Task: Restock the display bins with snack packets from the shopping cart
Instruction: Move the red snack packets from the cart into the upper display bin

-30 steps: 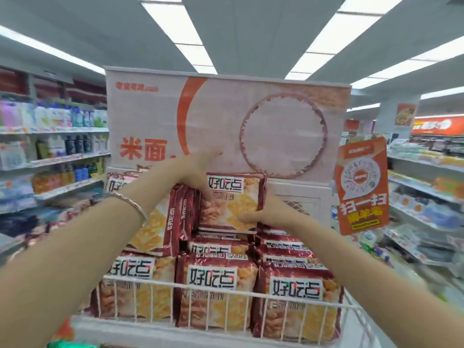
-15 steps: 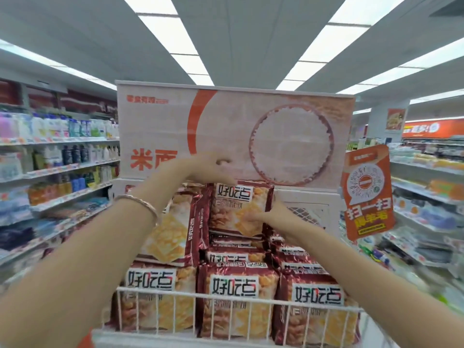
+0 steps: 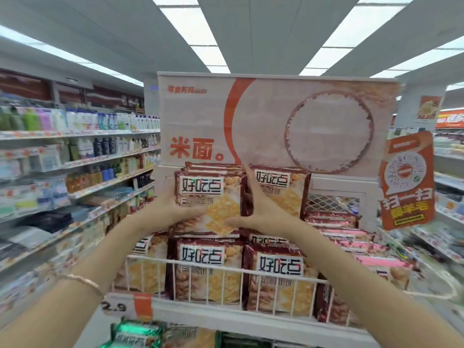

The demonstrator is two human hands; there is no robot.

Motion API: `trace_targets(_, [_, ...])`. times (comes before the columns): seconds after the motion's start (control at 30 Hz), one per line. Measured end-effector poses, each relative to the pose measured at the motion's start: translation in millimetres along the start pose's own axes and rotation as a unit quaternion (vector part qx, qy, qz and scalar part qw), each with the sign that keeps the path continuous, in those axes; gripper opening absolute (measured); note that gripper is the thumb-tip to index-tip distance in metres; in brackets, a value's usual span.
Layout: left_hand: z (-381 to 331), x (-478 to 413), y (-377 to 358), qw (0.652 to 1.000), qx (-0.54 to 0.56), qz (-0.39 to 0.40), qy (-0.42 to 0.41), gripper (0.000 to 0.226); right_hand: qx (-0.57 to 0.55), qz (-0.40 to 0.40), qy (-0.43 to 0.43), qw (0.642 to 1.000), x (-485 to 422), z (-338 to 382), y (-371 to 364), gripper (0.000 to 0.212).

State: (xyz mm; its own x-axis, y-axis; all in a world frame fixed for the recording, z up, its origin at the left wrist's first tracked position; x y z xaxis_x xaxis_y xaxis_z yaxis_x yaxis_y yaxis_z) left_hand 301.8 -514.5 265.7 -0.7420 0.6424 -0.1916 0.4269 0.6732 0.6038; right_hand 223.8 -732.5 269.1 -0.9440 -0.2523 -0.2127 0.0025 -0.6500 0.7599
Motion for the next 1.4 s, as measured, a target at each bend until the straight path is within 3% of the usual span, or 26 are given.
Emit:
trace_targets(0.1, [8.0, -8.6, 5.3, 0.999, -0.026, -0.043, -0.003, 0.092, -0.05, -0.033, -0.009, 0.998, 5.9, -6.9, -2.4, 0.122])
trace_targets(0.2, [13.2, -3.6, 14.9, 0.999, -0.021, -0.03, 0.028, 0.083, 0.008, -0.056, -0.016, 0.998, 3.0, 4.5, -31.3, 0.117])
trace_targets(0.33, [11.6, -1.9, 13.4, 0.999, -0.018, -0.018, 0.033, 0.054, 0.007, -0.052, -0.024, 0.998, -5.4, 4.3, -30.8, 0.116])
trace_targets(0.37, [9.3, -0.8, 13.8, 0.999, -0.014, -0.014, 0.037, 0.064, 0.002, -0.047, -0.019, 0.999, -2.7, 1.3, -24.7, 0.117])
trace_targets(0.47, [1.1, 3.1, 21.7, 0.999, 0.014, -0.036, 0.024, 0.131, -0.022, -0.013, -0.025, 0.999, 17.8, -6.7, -8.0, 0.114])
trace_targets(0.53, [-13.9, 6.2, 28.3, 0.998, 0.032, -0.061, 0.0, 0.145, -0.006, -0.019, -0.019, 1.0, 34.9, -11.4, 7.5, 0.105])
trace_targets(0.63, [-53.2, -2.9, 31.4, 0.992, -0.007, -0.109, -0.056, 0.119, 0.085, -0.131, -0.005, 0.988, 52.8, -26.4, 52.9, 0.088])
trace_targets(0.73, [-96.0, -40.7, 12.1, 0.982, -0.152, -0.071, -0.088, 0.088, 0.127, -0.244, -0.033, 0.961, 55.5, -60.0, 105.5, 0.09])
trace_targets(0.8, [-121.4, -78.0, -14.7, 0.959, -0.27, 0.02, -0.081, 0.087, 0.105, -0.204, -0.071, 0.971, 51.1, -81.0, 122.8, 0.113])
trace_targets(0.87, [-135.3, -110.3, -42.9, 0.925, -0.357, 0.119, -0.046, 0.099, 0.071, -0.104, -0.07, 0.99, 43.6, -91.4, 121.8, 0.13])
trace_targets(0.93, [-132.3, -136.0, -61.2, 0.902, -0.398, 0.166, 0.001, 0.108, 0.069, -0.049, -0.065, 0.994, 33.4, -99.9, 112.7, 0.128])
trace_targets(1.07, [-120.3, -159.2, -71.2, 0.887, -0.428, 0.168, 0.034, 0.113, -0.057, -0.066, -0.087, 0.992, 12.9, -106.8, 111.6, 0.075])
trace_targets(1.13, [-121.4, -159.9, -71.5, 0.892, -0.413, 0.177, 0.041, 0.108, -0.086, -0.09, -0.088, 0.988, 6.1, -107.3, 111.3, 0.063])
trace_targets(1.4, [-129.3, -140.4, -69.2, 0.872, -0.471, 0.128, 0.044, 0.114, -0.092, -0.069, -0.09, 0.989, 17.5, -97.1, 105.9, 0.086])
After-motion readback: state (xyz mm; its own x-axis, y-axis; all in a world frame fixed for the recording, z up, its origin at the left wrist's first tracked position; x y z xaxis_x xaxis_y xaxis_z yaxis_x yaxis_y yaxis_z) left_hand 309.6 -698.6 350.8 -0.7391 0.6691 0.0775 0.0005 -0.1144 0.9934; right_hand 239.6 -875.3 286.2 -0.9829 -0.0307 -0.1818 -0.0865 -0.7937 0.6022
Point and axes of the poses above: each hand's wrist, its own x-axis away from the middle knuckle, its own y-axis out of the back of the hand, z = x × y, the point moved 2 cm from there along -x, towards the middle knuckle, and after that the axes turned 10 degrees about z, right-handed, at the moved point
